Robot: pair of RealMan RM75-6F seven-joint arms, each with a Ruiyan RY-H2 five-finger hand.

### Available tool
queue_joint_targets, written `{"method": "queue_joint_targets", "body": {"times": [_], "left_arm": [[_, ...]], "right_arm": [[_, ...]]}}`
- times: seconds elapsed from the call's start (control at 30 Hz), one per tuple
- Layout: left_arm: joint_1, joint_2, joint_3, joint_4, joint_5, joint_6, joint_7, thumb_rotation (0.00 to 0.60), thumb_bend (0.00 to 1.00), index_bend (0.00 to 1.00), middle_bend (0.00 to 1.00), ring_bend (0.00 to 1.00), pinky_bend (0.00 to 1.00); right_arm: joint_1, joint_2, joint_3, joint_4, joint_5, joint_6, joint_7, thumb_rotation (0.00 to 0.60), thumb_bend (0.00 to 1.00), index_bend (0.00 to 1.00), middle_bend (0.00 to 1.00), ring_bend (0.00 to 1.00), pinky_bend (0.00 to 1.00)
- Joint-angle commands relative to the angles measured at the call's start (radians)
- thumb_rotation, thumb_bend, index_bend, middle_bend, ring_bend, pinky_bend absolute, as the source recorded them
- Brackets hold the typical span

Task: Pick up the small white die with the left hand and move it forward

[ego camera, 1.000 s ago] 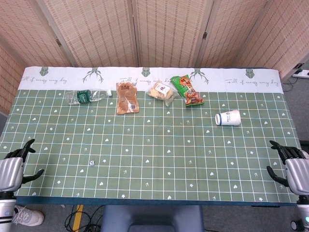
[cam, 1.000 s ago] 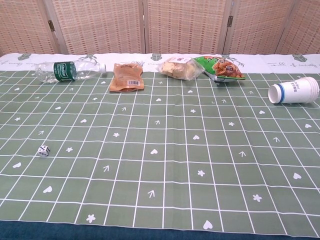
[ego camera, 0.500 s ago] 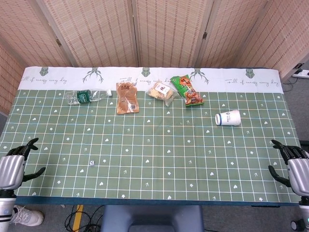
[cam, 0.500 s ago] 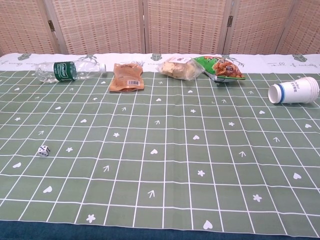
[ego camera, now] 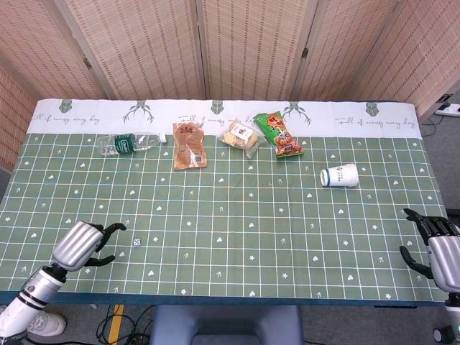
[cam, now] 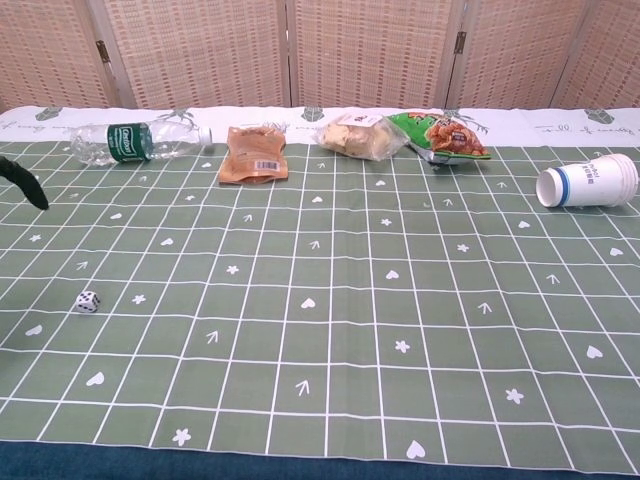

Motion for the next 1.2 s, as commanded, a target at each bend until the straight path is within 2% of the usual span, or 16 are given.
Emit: {"method": "queue_joint_targets", "body": {"times": [0.03, 0.27, 0.57, 0.87, 1.2], "left_arm": [[-0.045, -0.033, 0.022, 0.030, 0.032, -0.044, 0.004, 0.600, 0.16, 0.37, 0.90, 0.78, 0.88], [-0.091, -0.103, 0.034, 0.066, 0.002, -0.120, 0.012, 0.600, 0.16, 0.40, 0.98, 0.85, 0.93], [-0.129, -0.183, -0.004, 0.111, -0.111, -0.197, 0.060, 0.600, 0.22, 0.44, 1.00, 0.89, 0.95], [-0.152, -0.219, -0.023, 0.142, -0.224, -0.277, 0.114, 0.600, 0.33, 0.47, 1.00, 0.89, 0.95], [-0.156, -0.205, -0.008, 0.122, -0.278, -0.309, 0.125, 0.600, 0.34, 0.46, 1.00, 0.89, 0.95]], "right_arm": [[-0.002, 0.001, -0.001, -0.003, 0.001, 0.001, -0.003, 0.600, 0.26, 0.18, 0.30, 0.28, 0.25], [-0.006, 0.000, -0.003, -0.009, 0.000, 0.005, -0.011, 0.600, 0.26, 0.18, 0.30, 0.28, 0.25], [-0.005, 0.000, -0.003, -0.011, 0.000, 0.002, -0.013, 0.600, 0.26, 0.18, 0.30, 0.28, 0.25], [-0.012, -0.002, -0.004, -0.004, 0.005, 0.005, -0.006, 0.600, 0.26, 0.18, 0.30, 0.28, 0.25], [-0.011, -0.002, -0.004, -0.004, 0.006, 0.002, -0.007, 0.600, 0.26, 0.18, 0.30, 0.28, 0.25]]}}
